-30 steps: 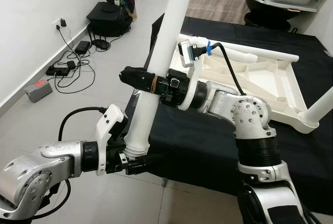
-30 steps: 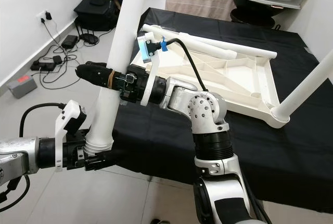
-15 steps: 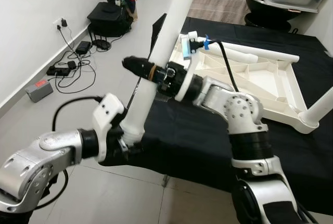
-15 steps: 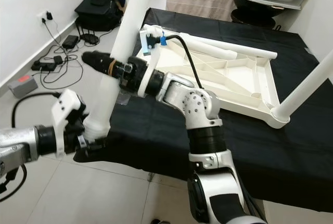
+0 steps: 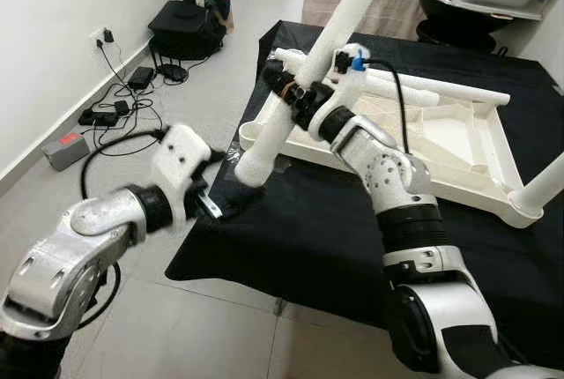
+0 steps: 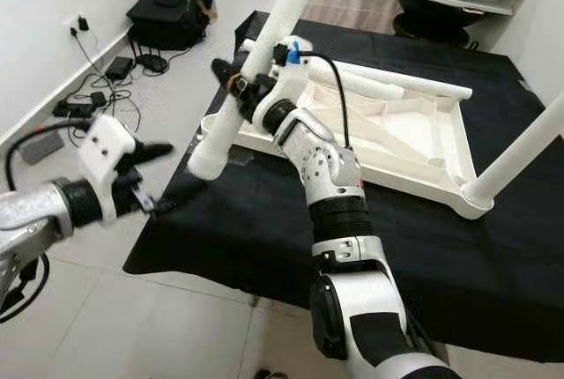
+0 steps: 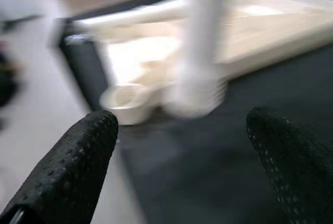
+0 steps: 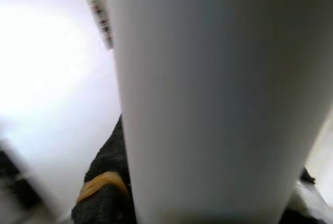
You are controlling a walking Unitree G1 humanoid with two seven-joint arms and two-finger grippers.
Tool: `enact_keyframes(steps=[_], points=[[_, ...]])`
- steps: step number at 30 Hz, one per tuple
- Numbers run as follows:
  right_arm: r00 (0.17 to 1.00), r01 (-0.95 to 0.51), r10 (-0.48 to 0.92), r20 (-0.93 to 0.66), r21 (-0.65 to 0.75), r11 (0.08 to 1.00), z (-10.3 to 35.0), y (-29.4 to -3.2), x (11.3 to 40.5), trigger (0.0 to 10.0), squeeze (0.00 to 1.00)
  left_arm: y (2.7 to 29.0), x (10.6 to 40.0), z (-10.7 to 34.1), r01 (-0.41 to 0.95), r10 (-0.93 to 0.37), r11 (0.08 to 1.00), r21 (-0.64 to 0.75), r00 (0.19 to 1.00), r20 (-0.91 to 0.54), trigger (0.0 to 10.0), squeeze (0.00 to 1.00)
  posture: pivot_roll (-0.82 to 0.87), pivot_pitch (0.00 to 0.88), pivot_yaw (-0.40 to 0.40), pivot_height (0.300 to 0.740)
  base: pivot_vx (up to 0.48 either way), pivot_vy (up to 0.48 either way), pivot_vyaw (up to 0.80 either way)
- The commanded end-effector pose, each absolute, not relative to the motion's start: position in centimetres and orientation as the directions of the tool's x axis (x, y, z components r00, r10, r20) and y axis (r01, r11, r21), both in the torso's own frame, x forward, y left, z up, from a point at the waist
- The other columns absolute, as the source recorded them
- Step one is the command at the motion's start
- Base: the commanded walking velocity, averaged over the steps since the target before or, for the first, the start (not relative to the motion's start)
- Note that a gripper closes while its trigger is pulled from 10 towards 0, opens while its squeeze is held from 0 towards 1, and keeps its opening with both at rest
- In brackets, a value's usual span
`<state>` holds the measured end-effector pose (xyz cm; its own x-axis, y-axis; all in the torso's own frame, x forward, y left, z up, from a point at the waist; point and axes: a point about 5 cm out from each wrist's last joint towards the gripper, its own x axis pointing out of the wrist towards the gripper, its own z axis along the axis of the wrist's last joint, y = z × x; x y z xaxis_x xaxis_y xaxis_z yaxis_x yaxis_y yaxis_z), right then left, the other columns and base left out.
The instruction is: Building children table
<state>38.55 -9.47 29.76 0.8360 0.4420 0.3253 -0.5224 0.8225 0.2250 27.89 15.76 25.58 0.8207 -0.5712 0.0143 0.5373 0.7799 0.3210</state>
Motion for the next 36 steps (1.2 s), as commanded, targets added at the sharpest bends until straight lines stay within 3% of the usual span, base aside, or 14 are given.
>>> enact_keyframes(steps=[1,7,11,12,27,36], points=[[0.829,-0.460,0.375,0.414,0.127,0.879,31.2,-10.1,38.1,0.0,0.00,15.7,28.0,26.2,0.499,-0.542,0.810,0.308,0.838,0.067,10.0,0.00,0.07,0.146,-0.094,0.740,0.000,0.000,0.00],[0.802,-0.333,0.276,0.529,0.012,0.943,32.7,-11.0,36.9,0.0,0.00,14.8,27.7,26.5,0.436,-0.469,0.877,0.201,0.869,0.160,10.0,0.00,0.06,0.143,-0.087,0.740,0.000,0.000,0.00],[0.801,-0.258,0.226,0.554,-0.021,0.966,32.0,-11.4,35.7,0.0,0.00,14.1,27.5,26.4,0.325,-0.347,0.937,0.124,0.908,0.237,10.0,0.00,0.06,0.141,-0.086,0.740,0.000,0.000,0.00],[0.802,-0.262,0.242,0.546,-0.042,0.964,31.1,-11.1,34.9,10.0,0.00,13.9,27.4,26.6,0.248,-0.269,0.963,0.108,0.920,0.287,10.0,0.00,0.06,0.142,-0.087,0.740,0.000,0.000,0.00],[0.810,-0.186,0.203,0.550,-0.086,0.979,29.4,-11.3,34.1,10.0,0.00,12.7,27.3,27.7,0.101,-0.147,0.985,0.137,0.914,0.378,10.0,0.00,0.06,0.138,-0.088,0.740,0.000,0.000,0.00],[0.816,-0.198,0.231,0.530,-0.119,0.973,29.1,-11.0,33.9,10.0,0.00,12.1,27.3,28.1,0.059,-0.127,0.983,0.173,0.901,0.414,10.0,0.00,0.06,0.142,-0.092,0.740,0.000,0.000,0.80]])
